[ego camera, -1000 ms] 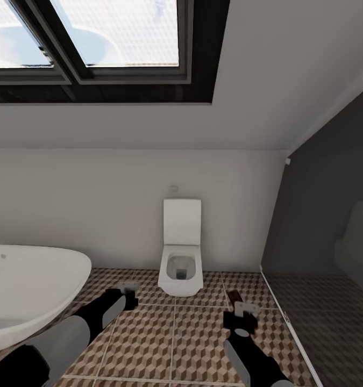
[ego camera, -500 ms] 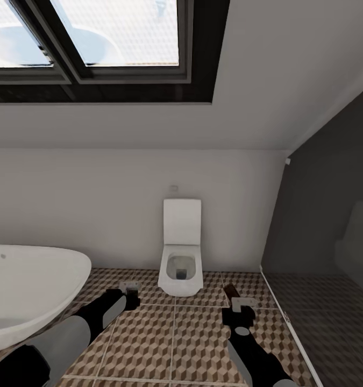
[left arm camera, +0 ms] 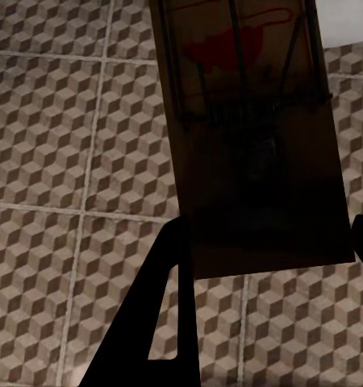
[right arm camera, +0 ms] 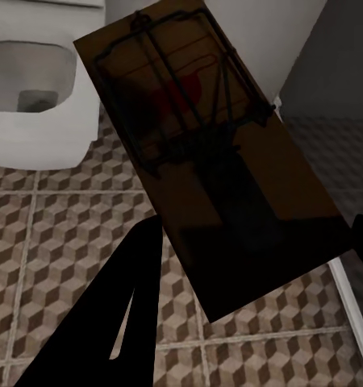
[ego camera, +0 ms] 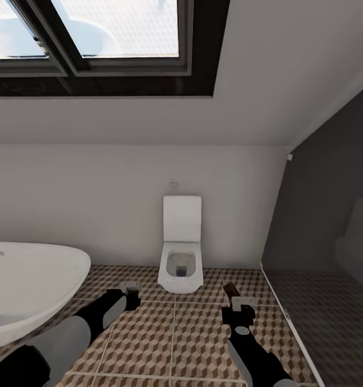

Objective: Take the four mousetraps from the cabinet in the bathroom and place them on the bathroom floor. Make sure all four end up on the same floor surface, and ensure that at least two of them are either under or directly next to the same bathroom sink.

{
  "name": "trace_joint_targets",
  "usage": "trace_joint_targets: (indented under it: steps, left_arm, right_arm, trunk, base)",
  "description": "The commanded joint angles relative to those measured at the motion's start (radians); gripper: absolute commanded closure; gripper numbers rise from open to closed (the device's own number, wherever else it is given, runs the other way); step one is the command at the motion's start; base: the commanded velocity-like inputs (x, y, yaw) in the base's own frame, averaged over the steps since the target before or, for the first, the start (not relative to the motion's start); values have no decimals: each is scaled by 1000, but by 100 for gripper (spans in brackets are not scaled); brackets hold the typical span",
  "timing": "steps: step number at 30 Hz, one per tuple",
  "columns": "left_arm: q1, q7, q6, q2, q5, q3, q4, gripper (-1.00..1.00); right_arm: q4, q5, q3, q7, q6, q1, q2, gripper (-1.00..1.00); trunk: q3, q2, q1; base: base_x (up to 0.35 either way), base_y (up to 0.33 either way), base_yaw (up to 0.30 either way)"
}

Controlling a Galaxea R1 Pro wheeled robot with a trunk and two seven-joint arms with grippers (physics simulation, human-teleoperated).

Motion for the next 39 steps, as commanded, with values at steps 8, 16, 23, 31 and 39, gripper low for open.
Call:
trace_joint_targets:
  steps: [8,16,23,31,39]
  left_arm:
    - [-1,8,4,1,10,-8,-3,100]
    - [-1,8,4,1,10,-8,-3,100]
    - [-1,8,3,1,10,-9,-3,100]
    - [-1,8,3,-1,10,-9,-3,100]
    - [-1,8,3,-1,10,-9,-3,100]
  right_arm:
    - [-10,-10,7,-7,5,-1,-3,100]
    - [-11,-8,7,-7,5,-1,-4,100]
    - [-11,-8,7,1,5,-1,-9,100]
    - [-48,-8,4,121,6,-1,-60,100]
    - [-58,-8,3,181,8,0,-77,100]
  trunk:
    - [-40,-58,31]
    - [-78,-114,62]
    - [-111,-163,89]
    - [-149,-219,119]
    - [-187,-275,150]
  base:
    - [0,0,0]
    - [0,0,0]
    - [0,0,0]
    - [0,0,0]
    - [0,0,0]
